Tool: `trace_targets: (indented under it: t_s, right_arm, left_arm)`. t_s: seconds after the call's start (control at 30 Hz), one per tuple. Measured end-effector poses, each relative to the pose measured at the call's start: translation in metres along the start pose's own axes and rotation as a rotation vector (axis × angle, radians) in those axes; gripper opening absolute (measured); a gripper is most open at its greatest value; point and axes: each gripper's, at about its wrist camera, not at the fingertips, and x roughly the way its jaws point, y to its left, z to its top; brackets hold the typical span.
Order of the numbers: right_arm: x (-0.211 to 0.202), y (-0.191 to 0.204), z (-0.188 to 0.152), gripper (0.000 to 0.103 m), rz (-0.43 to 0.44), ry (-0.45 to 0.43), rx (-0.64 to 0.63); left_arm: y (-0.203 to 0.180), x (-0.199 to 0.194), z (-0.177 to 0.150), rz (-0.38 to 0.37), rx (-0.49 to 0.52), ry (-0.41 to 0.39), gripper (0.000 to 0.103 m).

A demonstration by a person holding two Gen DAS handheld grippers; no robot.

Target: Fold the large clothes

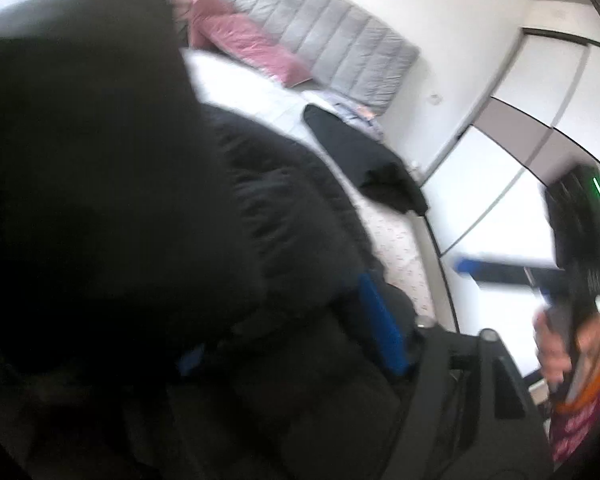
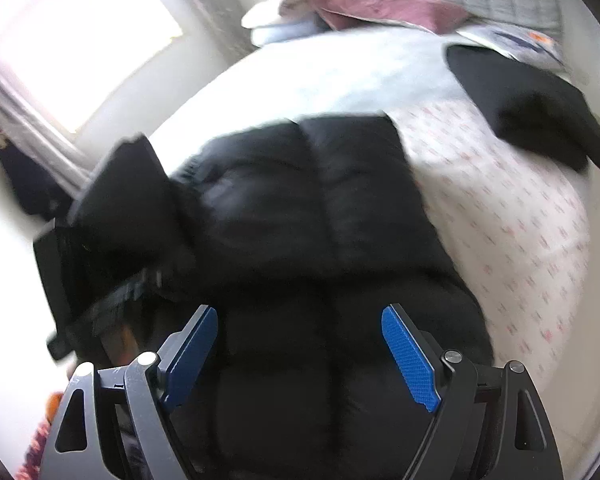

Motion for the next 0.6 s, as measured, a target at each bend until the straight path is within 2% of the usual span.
trace_targets:
  t_s: [0.1, 0.17, 0.37, 0.5, 0.53, 0.6]
  right_arm:
    - [0.015, 0.036, 0.027, 0.085, 0.151, 0.020, -0.052]
    - [0.031, 0.061, 0.046, 0.085, 0.254, 0.054, -0.078]
    - [0.079, 0.124, 0.073, 0.085, 0.419, 0.163, -0.148]
    - [0.115, 0.159, 0.075, 0.085, 0.432, 0.236, -0.174]
    - [0.122, 0.168, 0.073, 0.082, 0.432, 0.252, -0.190]
    - [0.136, 0.181, 0.071, 0.046, 0.423, 0.272, -0.227]
  left_arm:
    - [-0.007, -0.017, -0.002, -0.021, 0.056, -0.023, 0.079]
    - [-0.006, -0.023, -0.004, -0.017, 0.051, -0.022, 0.079]
    - [0.018, -0.051, -0.023, -0.039, 0.031, -0.047, 0.079]
    - [0.012, -0.038, -0.029, -0.053, 0.030, -0.035, 0.079]
    - [0.010, -0.040, -0.031, -0.060, 0.028, -0.041, 0.079]
    - [0.015, -0.045, -0.033, -0.062, 0.020, -0.046, 0.079]
